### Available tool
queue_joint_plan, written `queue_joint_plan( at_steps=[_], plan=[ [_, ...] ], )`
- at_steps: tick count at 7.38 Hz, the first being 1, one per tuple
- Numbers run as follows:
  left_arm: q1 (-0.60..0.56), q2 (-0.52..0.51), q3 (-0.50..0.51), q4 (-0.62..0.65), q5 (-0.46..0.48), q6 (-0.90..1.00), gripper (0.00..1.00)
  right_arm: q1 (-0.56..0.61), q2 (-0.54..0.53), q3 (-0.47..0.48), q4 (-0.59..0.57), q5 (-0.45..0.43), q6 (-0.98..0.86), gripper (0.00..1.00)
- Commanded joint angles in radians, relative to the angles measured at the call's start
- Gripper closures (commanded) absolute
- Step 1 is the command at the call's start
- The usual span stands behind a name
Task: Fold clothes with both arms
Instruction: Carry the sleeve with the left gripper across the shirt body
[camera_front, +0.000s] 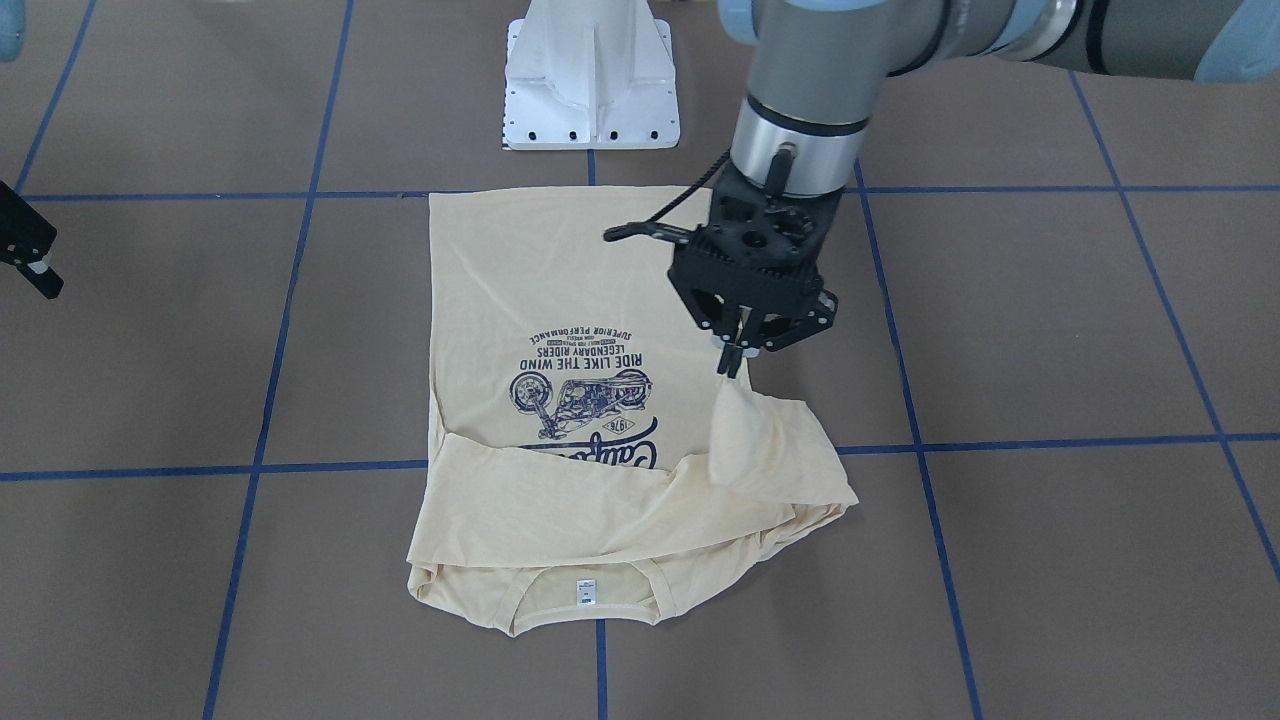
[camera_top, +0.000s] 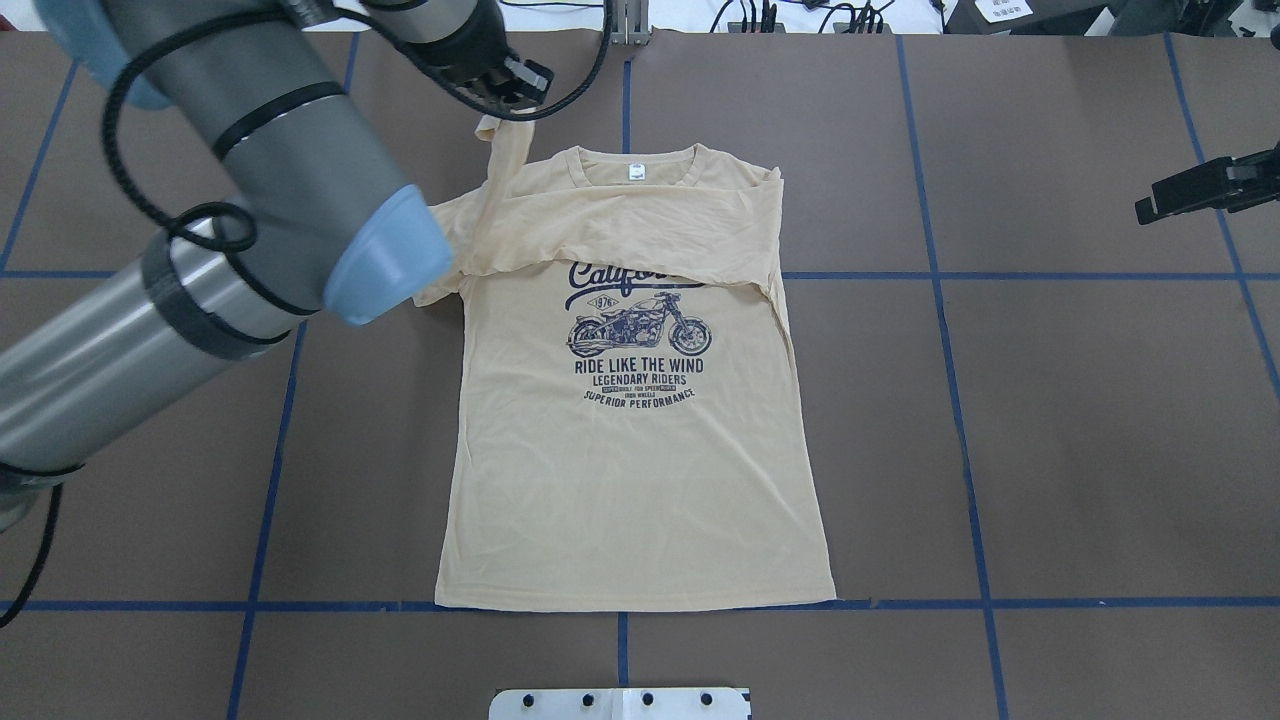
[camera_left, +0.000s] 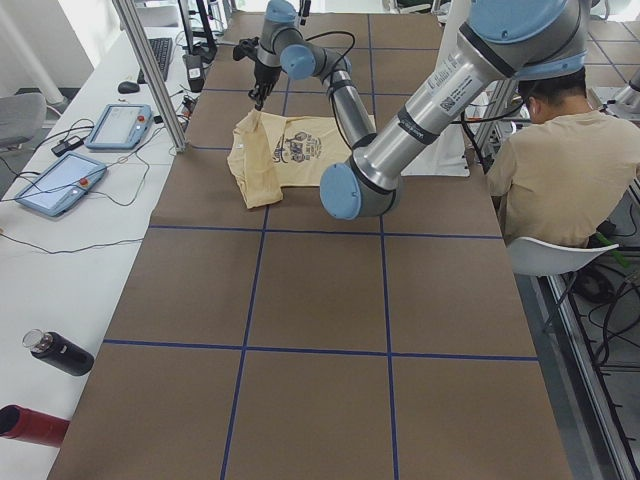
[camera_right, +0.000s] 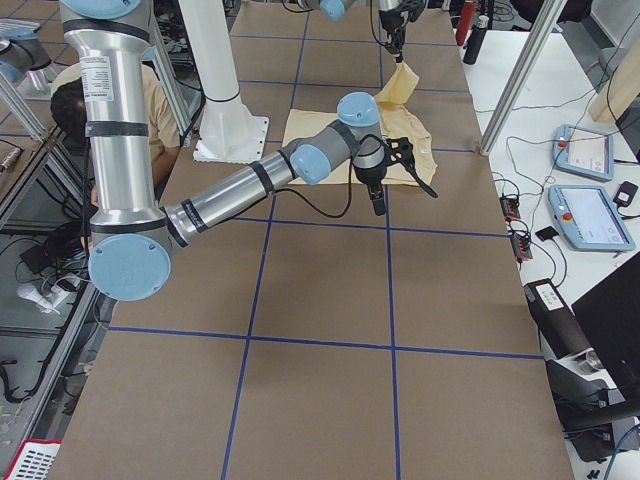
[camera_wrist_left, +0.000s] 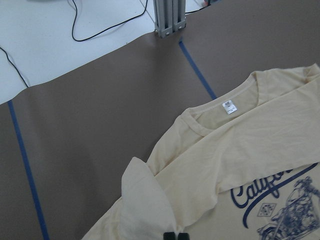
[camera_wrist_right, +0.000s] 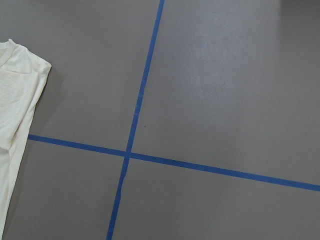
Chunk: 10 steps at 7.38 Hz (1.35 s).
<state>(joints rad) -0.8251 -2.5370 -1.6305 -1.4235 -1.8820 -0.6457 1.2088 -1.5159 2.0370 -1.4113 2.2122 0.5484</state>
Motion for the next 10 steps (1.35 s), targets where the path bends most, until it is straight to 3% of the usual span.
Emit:
queue_joint_plan(
  at_steps=[1, 4, 5, 6, 8, 10],
  plan=[
    [0.097, -0.208, 0.256, 0.008, 0.087, -0.134, 1.0, 0.0, 0.002, -0.001, 0.0, -0.002, 0.004, 0.01],
    [0.222, -0.359, 0.591, -0.205, 0.167, -0.351, 1.0, 0.001, 0.0, -0.001, 0.0, -0.002, 0.005, 0.01],
    [0.225, -0.403, 0.683, -0.307, 0.167, -0.447, 0.27, 0.002, -0.001, -0.001, 0.0, 0.0, 0.004, 0.01],
    [0.244, -0.398, 0.693, -0.421, 0.17, -0.518, 0.0, 0.0, -0.001, -0.001, 0.0, 0.0, 0.004, 0.01],
    [0.245, -0.396, 0.693, -0.483, 0.17, -0.557, 0.0, 0.001, 0.0, -0.003, 0.0, 0.0, 0.004, 0.01],
    [0.244, -0.39, 0.686, -0.431, 0.164, -0.414, 0.0, 0.0, 0.002, 0.002, 0.0, -0.002, 0.008, 0.01]
  ],
)
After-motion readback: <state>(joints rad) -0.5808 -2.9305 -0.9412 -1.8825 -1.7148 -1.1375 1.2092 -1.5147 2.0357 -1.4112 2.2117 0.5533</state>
